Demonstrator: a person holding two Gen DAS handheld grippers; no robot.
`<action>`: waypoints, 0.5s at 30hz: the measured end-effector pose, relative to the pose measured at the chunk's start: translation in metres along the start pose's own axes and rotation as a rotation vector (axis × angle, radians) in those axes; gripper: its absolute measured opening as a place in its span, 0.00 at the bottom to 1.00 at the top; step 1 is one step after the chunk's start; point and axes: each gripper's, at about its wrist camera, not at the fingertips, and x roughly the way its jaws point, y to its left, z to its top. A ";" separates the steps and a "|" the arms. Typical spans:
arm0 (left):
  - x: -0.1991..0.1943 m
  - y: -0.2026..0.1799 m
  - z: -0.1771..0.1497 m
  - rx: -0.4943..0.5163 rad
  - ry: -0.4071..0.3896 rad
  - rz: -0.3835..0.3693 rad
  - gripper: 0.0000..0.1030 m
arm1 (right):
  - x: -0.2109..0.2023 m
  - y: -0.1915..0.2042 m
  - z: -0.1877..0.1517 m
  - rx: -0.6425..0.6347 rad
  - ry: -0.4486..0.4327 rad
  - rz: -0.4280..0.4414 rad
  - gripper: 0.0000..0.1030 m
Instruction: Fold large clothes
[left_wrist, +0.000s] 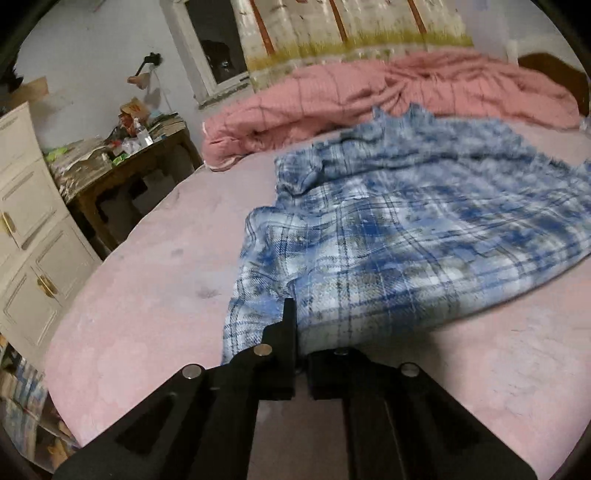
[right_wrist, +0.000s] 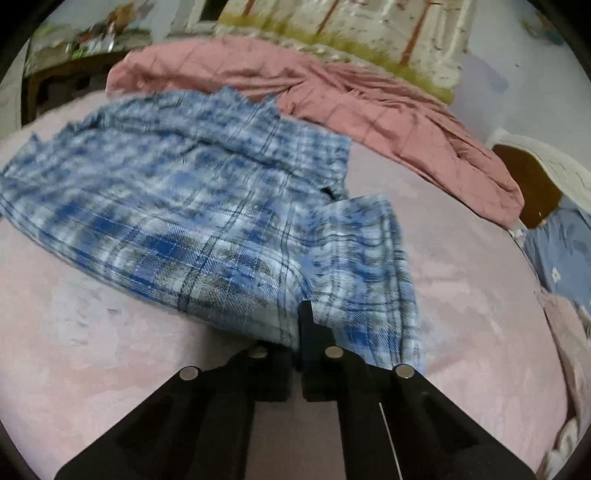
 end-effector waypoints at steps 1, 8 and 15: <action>-0.005 0.005 -0.002 -0.024 -0.001 -0.014 0.04 | -0.006 0.000 -0.002 0.023 -0.007 -0.003 0.02; -0.035 0.040 -0.012 -0.134 -0.015 -0.071 0.04 | -0.057 0.001 -0.022 0.104 -0.065 0.058 0.02; -0.027 0.043 0.013 -0.151 -0.017 -0.066 0.04 | -0.062 -0.001 -0.007 0.085 -0.084 0.052 0.02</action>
